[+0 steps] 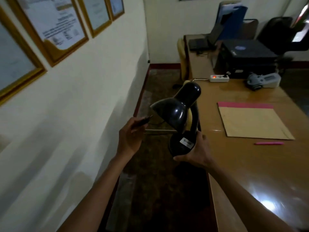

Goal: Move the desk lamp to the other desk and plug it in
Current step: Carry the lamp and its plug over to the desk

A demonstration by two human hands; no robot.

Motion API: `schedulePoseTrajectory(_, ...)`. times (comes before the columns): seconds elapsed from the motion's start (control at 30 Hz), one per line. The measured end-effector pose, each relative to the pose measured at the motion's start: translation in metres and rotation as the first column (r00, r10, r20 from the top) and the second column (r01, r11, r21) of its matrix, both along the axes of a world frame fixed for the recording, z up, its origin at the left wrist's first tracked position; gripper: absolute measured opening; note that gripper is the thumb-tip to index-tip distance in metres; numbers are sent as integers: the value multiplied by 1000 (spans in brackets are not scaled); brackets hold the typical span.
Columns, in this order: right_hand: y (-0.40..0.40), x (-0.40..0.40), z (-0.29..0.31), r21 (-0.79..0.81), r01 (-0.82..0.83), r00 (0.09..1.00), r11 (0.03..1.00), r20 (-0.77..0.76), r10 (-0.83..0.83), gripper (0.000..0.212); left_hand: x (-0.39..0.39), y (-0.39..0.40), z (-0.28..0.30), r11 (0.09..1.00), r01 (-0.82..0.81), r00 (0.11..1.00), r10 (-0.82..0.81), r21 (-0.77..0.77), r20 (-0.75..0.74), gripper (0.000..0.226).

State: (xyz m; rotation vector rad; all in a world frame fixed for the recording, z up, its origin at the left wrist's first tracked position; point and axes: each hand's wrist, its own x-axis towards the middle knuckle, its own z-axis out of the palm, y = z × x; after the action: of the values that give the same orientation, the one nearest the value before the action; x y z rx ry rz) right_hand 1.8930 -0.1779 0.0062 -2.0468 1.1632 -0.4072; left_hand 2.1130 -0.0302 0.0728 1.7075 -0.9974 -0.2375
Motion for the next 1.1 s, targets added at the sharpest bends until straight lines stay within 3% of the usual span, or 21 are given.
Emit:
schedulePoseTrajectory(0.33, -170, 42, 31, -132, 164, 986, 978, 25, -163, 134, 73, -193, 29, 973, 189, 982, -190, -131, 7, 18)
schedulePoseTrajectory(0.73, -337, 63, 15, -140, 261, 965, 955, 41, -258, 128, 92, -369, 34, 936, 336, 937, -344, -103, -68, 24)
schedulePoseTrajectory(0.83, -378, 52, 3, -132, 282, 959, 950, 40, -280, 128, 86, -418, 29, 933, 352, 934, -355, -76, -35, 23)
schedulePoseTrajectory(0.93, -426, 35, -7, -99, 309, 951, 946, 23, -309, 128, 75, -474, 27, 941, 332, 935, -337, -57, -110, 17)
schedulePoseTrajectory(1.1, -505, -4, -25, -29, 302, 953, 953, 38, -301, 122, 82, -574, 21, 984, 172, 980, -176, -48, -96, 23)
